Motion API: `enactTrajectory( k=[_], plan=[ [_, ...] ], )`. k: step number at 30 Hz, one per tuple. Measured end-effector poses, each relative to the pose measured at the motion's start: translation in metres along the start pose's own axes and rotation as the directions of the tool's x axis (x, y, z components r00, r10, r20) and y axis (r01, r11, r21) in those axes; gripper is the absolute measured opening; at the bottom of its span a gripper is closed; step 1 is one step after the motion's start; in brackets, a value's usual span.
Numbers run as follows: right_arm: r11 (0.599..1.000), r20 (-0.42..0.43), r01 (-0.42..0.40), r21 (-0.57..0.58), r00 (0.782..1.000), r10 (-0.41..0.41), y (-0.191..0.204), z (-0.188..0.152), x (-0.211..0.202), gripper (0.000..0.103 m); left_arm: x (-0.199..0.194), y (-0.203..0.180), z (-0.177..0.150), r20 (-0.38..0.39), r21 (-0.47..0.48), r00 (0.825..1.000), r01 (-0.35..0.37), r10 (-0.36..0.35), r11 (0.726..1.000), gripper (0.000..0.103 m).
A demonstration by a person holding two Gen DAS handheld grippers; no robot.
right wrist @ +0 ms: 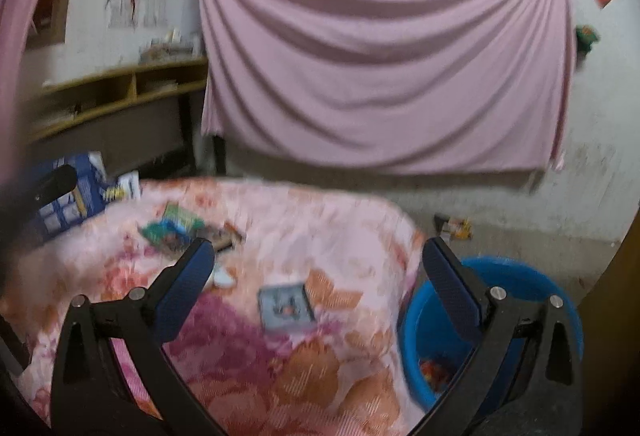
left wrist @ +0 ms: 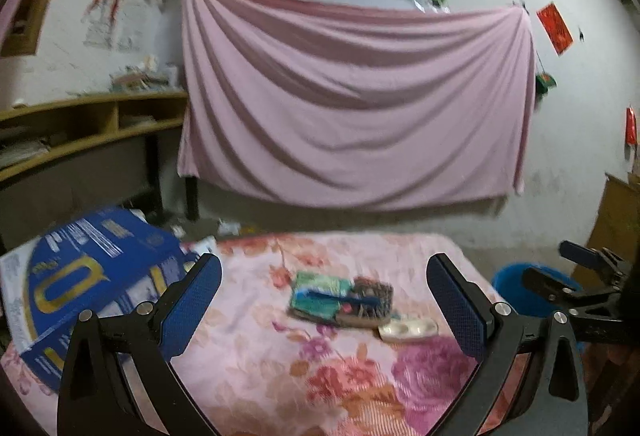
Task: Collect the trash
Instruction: 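Move both tools back over the remaining trash on the bed, then grasp white earbud case with left tool while right tool grasps grey plastic lid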
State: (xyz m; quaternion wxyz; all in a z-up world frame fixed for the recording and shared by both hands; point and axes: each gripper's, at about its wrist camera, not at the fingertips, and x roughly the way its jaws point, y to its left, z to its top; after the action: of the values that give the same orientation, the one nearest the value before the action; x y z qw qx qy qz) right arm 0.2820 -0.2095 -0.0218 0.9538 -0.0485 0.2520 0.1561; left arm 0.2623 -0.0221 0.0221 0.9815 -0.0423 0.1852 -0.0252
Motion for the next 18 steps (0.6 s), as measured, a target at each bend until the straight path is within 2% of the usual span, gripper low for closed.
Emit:
enactTrajectory(
  k=[4, 6, 8, 14, 18],
  plan=[
    [0.999, -0.124, -0.036, 0.012, 0.992, 0.037, -0.002, -0.009, 0.021, 0.103, 0.024, -0.004, -0.003, -0.126, -0.004, 0.991, 0.045, -0.045, 0.999, 0.100],
    [0.999, -0.187, -0.051, 0.006, 0.981, 0.052, -0.002, -0.015, 0.031, 0.103, 0.035, -0.004, -0.005, -0.188, -0.021, 0.980, 0.060, -0.062, 0.998, 0.100],
    [0.998, -0.235, -0.067, 0.003, 0.970, 0.066, -0.001, -0.021, 0.040, 0.098, 0.045, -0.005, -0.009, -0.236, -0.040, 0.967, 0.093, -0.100, 0.995, 0.100],
    [0.993, -0.309, -0.116, 0.001, 0.945, 0.110, 0.000, -0.027, 0.056, 0.086, 0.072, -0.015, -0.019, -0.381, -0.073, 0.900, 0.199, -0.212, 0.977, 0.094],
    [0.991, -0.353, -0.132, -0.019, 0.928, 0.117, 0.001, -0.029, 0.069, 0.074, 0.085, -0.020, -0.024, -0.436, -0.100, 0.864, 0.230, -0.251, 0.968, 0.084]
  ],
)
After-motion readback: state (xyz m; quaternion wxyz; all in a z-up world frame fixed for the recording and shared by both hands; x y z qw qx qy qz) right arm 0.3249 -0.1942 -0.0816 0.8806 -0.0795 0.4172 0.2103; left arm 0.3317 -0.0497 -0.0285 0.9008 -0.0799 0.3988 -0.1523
